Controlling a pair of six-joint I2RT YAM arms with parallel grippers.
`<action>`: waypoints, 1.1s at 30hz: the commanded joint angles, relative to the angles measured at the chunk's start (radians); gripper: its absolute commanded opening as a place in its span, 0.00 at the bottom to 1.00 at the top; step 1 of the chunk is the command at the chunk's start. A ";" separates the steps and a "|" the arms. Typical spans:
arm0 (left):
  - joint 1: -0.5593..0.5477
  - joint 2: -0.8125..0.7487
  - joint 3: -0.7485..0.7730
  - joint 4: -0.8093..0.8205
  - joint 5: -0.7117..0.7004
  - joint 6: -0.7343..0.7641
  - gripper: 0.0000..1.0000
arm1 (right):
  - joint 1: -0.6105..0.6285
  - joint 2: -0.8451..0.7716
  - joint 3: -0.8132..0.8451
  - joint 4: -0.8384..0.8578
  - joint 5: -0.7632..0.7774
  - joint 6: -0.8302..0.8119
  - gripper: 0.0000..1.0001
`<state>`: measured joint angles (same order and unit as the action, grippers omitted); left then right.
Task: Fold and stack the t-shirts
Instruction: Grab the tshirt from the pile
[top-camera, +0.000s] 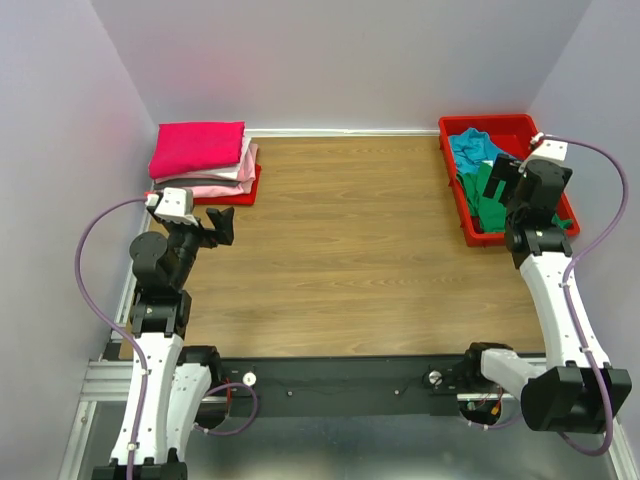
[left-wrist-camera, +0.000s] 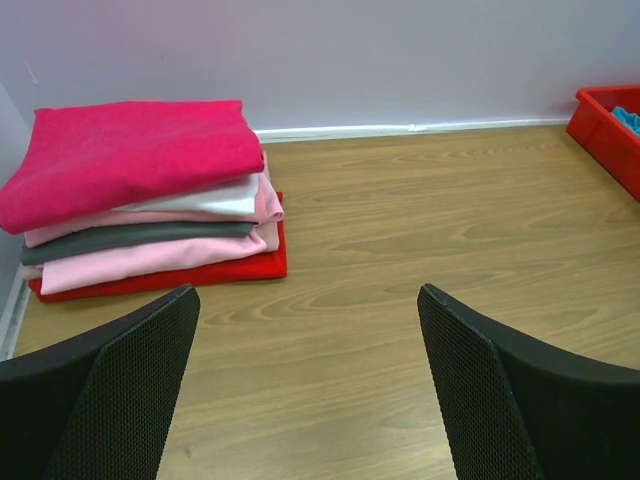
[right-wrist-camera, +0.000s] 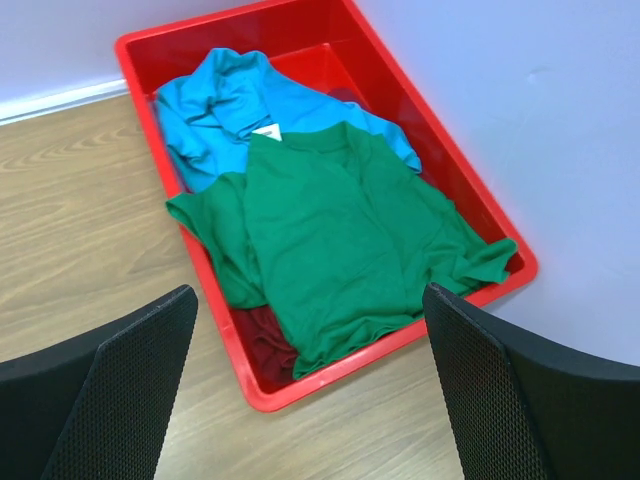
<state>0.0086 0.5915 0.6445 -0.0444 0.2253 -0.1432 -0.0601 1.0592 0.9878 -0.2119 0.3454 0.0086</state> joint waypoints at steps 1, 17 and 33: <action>-0.006 -0.024 -0.016 0.034 -0.011 -0.002 0.97 | -0.003 0.060 0.054 -0.012 0.084 -0.042 1.00; -0.073 -0.053 -0.035 0.038 -0.041 0.011 0.98 | -0.362 0.490 0.418 -0.211 -0.775 -0.104 1.00; -0.082 -0.048 -0.043 0.072 -0.043 0.016 0.98 | -0.247 0.973 0.684 -0.376 -0.657 -0.136 0.82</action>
<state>-0.0677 0.5480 0.6125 0.0002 0.1955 -0.1390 -0.3706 2.0056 1.6669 -0.5335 -0.4068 -0.1066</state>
